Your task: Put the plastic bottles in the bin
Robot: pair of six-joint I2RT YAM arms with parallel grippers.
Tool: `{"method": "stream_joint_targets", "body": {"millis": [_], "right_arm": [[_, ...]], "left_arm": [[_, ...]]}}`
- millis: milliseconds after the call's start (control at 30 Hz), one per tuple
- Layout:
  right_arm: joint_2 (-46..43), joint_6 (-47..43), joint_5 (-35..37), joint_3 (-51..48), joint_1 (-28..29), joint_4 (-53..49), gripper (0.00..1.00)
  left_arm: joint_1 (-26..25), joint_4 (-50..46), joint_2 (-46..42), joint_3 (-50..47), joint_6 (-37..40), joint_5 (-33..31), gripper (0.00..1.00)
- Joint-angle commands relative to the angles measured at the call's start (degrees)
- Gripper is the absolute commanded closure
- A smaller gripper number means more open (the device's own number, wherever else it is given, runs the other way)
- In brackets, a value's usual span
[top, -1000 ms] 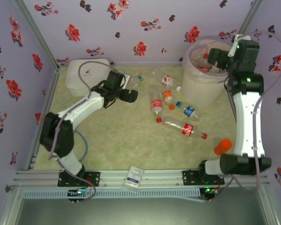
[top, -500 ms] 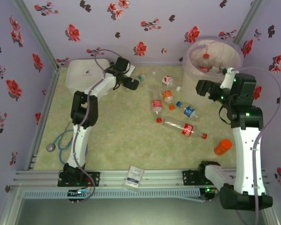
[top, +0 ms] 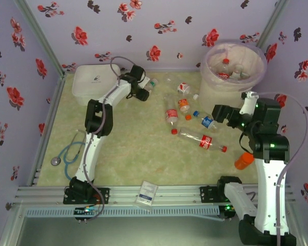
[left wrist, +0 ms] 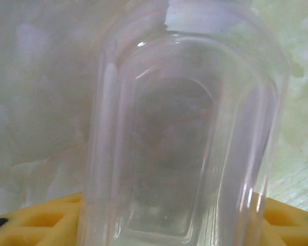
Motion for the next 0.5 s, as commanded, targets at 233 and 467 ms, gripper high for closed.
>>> {"method": "stream_joint_targets", "body": {"millis": [233,467], "right_arm": [[-6.1,17.3,-12.9,-15.7,0.1,16.3,0.01],[-6.0,35.3,-14.2,-26.9,5.1,41.4,0.10]], "left_arm": [[0.3,7.3,-15.6,-17.7,-2.6,0.2,0.58],[-2.4,24.9,-42.4,-51.3,-9.1,5.9,0.58]]}}
